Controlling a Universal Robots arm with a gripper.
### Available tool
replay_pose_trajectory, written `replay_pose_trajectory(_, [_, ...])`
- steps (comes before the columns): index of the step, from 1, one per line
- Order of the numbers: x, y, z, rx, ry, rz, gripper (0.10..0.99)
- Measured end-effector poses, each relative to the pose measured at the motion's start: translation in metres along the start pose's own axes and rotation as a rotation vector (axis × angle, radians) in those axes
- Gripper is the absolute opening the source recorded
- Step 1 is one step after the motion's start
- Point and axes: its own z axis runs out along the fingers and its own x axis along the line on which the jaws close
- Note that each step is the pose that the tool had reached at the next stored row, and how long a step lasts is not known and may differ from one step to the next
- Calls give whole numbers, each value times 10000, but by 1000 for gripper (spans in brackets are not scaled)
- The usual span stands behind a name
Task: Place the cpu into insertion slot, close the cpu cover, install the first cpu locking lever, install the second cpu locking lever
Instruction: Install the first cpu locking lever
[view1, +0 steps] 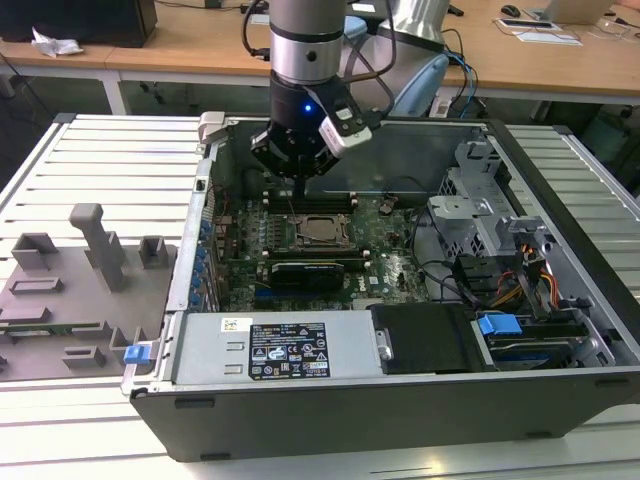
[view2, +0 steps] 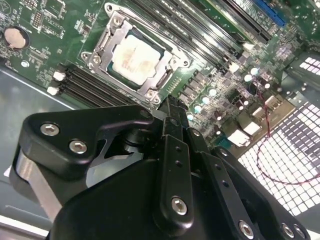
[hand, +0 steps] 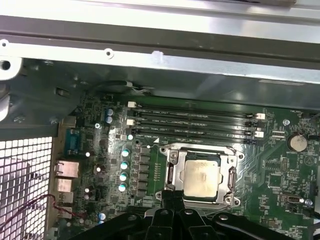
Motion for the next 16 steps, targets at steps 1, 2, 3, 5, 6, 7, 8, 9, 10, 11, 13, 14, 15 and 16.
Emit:
replay_pose_trajectory(1, [17, 1, 0, -1, -7, -1, 106])
replay_pose_trajectory(2, [41, 3, 1, -11, -20, 0, 106])
replay_pose_trajectory(3, [76, 6, 2, -39, -50, -2, 106])
replay_pose_trajectory(5, [127, 10, 5, -65, -92, -2, 106])
replay_pose_trajectory(6, [149, 12, 7, -82, -115, -2, 106])
replay_pose_trajectory(7, [171, 14, 10, -127, -144, -2, 106])
replay_pose_trajectory(8, [181, 14, 11, -163, -158, -1, 106])
replay_pose_trajectory(9, [193, 16, 13, -215, -166, 19, 106])
replay_pose_trajectory(10, [199, 17, 16, -244, -171, 47, 106])
replay_pose_trajectory(11, [205, 19, 23, -272, -176, 97, 106])
replay_pose_trajectory(13, [232, 20, 41, -282, -177, 149, 106])
replay_pose_trajectory(14, [255, 22, 54, -283, -177, 150, 106])
replay_pose_trajectory(15, [289, 24, 72, -291, -177, 151, 106])
replay_pose_trajectory(16, [311, 26, 87, -297, -179, 152, 106])
